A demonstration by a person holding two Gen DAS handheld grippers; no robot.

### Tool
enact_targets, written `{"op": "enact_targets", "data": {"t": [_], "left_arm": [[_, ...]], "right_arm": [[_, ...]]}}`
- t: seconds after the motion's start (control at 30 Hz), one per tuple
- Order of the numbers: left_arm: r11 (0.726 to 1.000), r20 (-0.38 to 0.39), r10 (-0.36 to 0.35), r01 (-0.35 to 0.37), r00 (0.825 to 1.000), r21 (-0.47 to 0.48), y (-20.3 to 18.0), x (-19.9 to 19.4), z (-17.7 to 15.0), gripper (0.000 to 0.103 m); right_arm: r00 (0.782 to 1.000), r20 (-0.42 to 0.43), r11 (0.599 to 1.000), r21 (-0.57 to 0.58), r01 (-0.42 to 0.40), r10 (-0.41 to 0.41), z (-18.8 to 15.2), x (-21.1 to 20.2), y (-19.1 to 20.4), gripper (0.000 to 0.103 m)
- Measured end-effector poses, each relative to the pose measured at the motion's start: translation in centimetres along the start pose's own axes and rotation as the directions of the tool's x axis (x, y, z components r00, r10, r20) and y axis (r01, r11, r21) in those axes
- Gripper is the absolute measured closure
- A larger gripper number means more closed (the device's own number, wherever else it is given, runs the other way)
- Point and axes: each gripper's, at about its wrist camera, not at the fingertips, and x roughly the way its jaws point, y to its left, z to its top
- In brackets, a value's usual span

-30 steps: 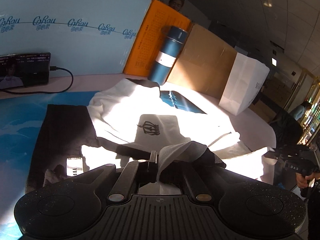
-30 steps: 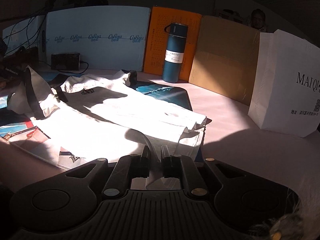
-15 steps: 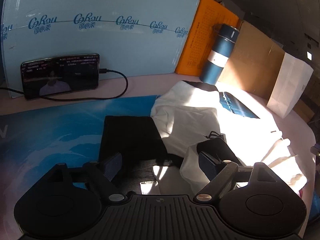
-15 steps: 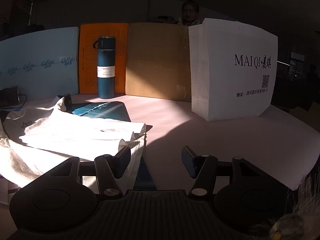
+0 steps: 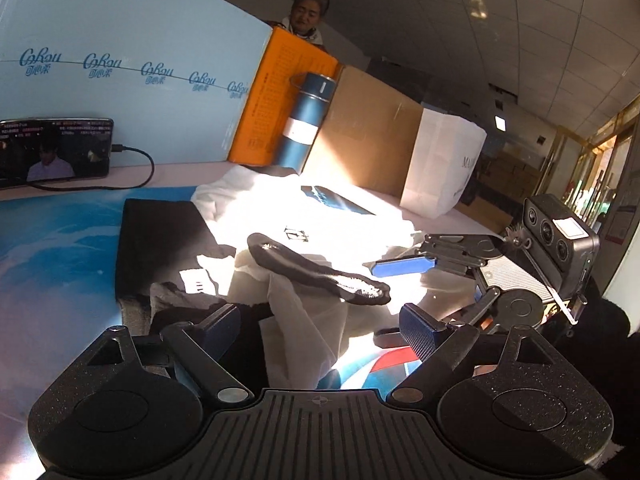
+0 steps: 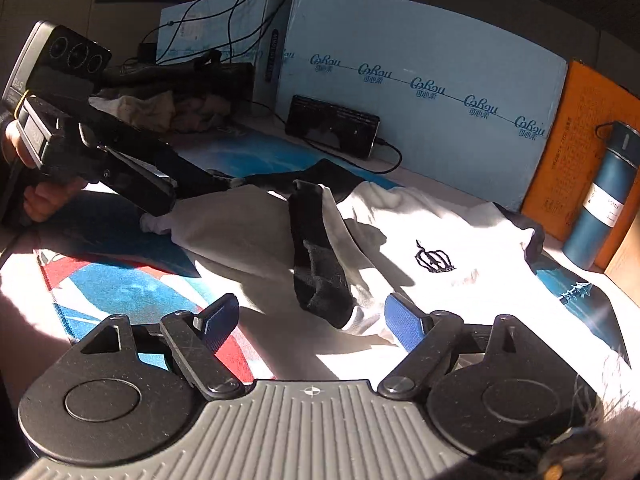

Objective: Fold clothes

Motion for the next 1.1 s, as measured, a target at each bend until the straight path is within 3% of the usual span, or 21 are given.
{"op": "enact_targets", "data": {"t": [0.03, 0.07, 0.1, 0.27, 0.33, 0.37, 0.47, 0.5, 0.57, 0.63, 0.77, 0.8, 0.87, 1.0, 1.1], "left_arm": [[1.000, -0.009, 0.010, -0.011, 1.000, -0.020, 0.3, 0.2, 0.0, 0.047], [0.999, -0.018, 0.019, -0.020, 1.000, -0.041, 0.5, 0.4, -0.1, 0.069], [0.998, -0.022, 0.028, -0.029, 0.999, -0.055, 0.7, 0.4, -0.1, 0.097], [0.994, -0.021, 0.068, -0.069, 0.997, -0.082, 1.3, 0.0, -0.5, 0.096], [0.992, -0.020, 0.084, -0.085, 0.996, -0.090, 1.5, -0.2, -0.7, 0.096], [0.991, -0.020, 0.090, -0.092, 0.996, -0.099, 1.6, -0.2, -0.7, 0.096], [0.988, -0.021, 0.098, -0.100, 0.995, -0.120, 2.0, -0.2, -0.7, 0.096], [0.988, -0.022, 0.100, -0.102, 0.995, -0.120, 2.0, -0.2, -0.7, 0.095], [0.987, -0.023, 0.106, -0.108, 0.994, -0.118, 2.0, -0.2, -0.7, 0.093], [0.986, -0.017, 0.114, -0.115, 0.993, -0.119, 1.9, -0.3, -0.7, 0.092], [0.987, 0.015, 0.128, -0.126, 0.992, -0.100, 1.4, -0.8, -0.7, 0.091], [0.988, 0.019, 0.124, -0.121, 0.992, -0.097, 1.3, -0.8, -0.7, 0.091], [0.989, 0.018, 0.114, -0.112, 0.993, -0.092, 1.1, -0.8, -0.7, 0.085], [0.991, 0.006, 0.101, -0.100, 0.995, -0.089, 1.0, -0.5, -0.7, 0.083], [0.987, -0.007, 0.106, -0.106, 0.994, -0.121, 1.5, -0.4, -0.7, 0.083]], "right_arm": [[1.000, -0.008, 1.000, 0.016, -0.004, 0.004, 0.3, 0.6, -0.3, 0.057], [1.000, -0.001, 0.999, 0.047, 0.012, -0.012, 0.5, 0.8, -0.9, 0.081], [0.999, 0.015, 0.996, 0.086, 0.039, -0.040, 0.6, 0.9, -1.7, 0.083], [0.972, 0.013, 0.951, 0.214, 0.225, -0.233, 1.3, 2.0, -5.0, 0.084], [0.923, -0.023, 0.888, 0.263, 0.377, -0.385, 1.6, 2.9, -6.2, 0.072], [0.891, -0.042, 0.847, 0.293, 0.444, -0.453, 1.7, 3.0, -6.8, 0.056], [0.847, -0.029, 0.758, 0.431, 0.489, -0.530, 1.2, 0.8, -7.7, 0.045], [0.834, -0.024, 0.727, 0.477, 0.494, -0.551, 1.0, -0.1, -7.9, 0.034], [0.791, 0.011, 0.643, 0.589, 0.490, -0.612, 0.1, -3.5, -7.0, 0.020], [0.752, 0.029, 0.559, 0.689, 0.462, -0.658, -1.2, -7.1, -5.4, 0.014], [0.700, -0.112, 0.295, 0.851, 0.434, -0.706, -6.0, -13.3, -3.0, 0.005], [0.700, -0.150, 0.239, 0.873, 0.425, -0.698, -7.3, -14.4, -2.7, 0.005], [0.722, -0.170, 0.176, 0.909, 0.377, -0.670, -9.4, -16.1, -2.7, 0.005], [0.757, -0.035, 0.134, 0.978, 0.162, -0.653, -12.5, -17.7, -3.3, 0.005], [0.743, -0.015, 0.104, 0.988, 0.113, -0.669, -13.2, -17.5, -4.2, 0.005]]}}
